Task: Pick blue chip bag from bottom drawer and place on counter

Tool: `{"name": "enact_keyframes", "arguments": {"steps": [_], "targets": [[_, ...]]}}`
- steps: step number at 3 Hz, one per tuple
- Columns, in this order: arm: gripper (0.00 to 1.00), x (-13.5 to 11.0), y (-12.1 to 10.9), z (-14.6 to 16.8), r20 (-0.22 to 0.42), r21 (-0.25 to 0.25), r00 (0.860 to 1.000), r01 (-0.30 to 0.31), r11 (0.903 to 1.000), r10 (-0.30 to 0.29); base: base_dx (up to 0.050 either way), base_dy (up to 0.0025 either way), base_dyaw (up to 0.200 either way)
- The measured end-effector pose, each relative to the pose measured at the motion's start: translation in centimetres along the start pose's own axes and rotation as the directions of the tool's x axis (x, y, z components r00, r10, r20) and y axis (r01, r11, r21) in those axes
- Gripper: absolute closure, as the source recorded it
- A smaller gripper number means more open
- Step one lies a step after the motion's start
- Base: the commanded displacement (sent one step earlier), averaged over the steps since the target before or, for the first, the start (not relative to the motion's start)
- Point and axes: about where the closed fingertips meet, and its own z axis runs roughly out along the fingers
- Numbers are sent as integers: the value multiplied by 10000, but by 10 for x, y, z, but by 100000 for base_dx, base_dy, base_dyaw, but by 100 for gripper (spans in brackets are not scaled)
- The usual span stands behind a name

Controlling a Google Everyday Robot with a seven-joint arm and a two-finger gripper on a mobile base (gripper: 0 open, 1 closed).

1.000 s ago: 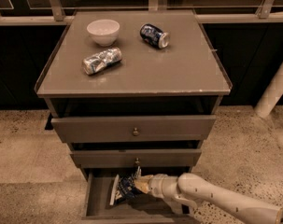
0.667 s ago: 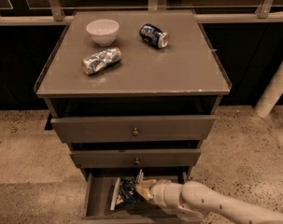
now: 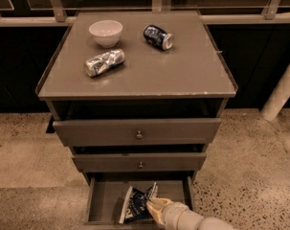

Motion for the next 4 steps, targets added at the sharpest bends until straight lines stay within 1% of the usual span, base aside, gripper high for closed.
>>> {"name": "enact_keyframes", "arguments": {"steps": [1, 2, 3, 4], "targets": [[100, 10, 7, -6, -68, 50, 10000, -33, 10000, 33, 0, 0, 0], [100, 10, 5, -4, -369, -31, 9991, -204, 9998, 202, 0, 0, 0], [100, -10, 8, -16, -791, 24, 9948, -641, 9979, 641, 0, 0, 0], [100, -60, 12, -50, -755, 517, 9963, -372, 9980, 410, 0, 0, 0]]}}
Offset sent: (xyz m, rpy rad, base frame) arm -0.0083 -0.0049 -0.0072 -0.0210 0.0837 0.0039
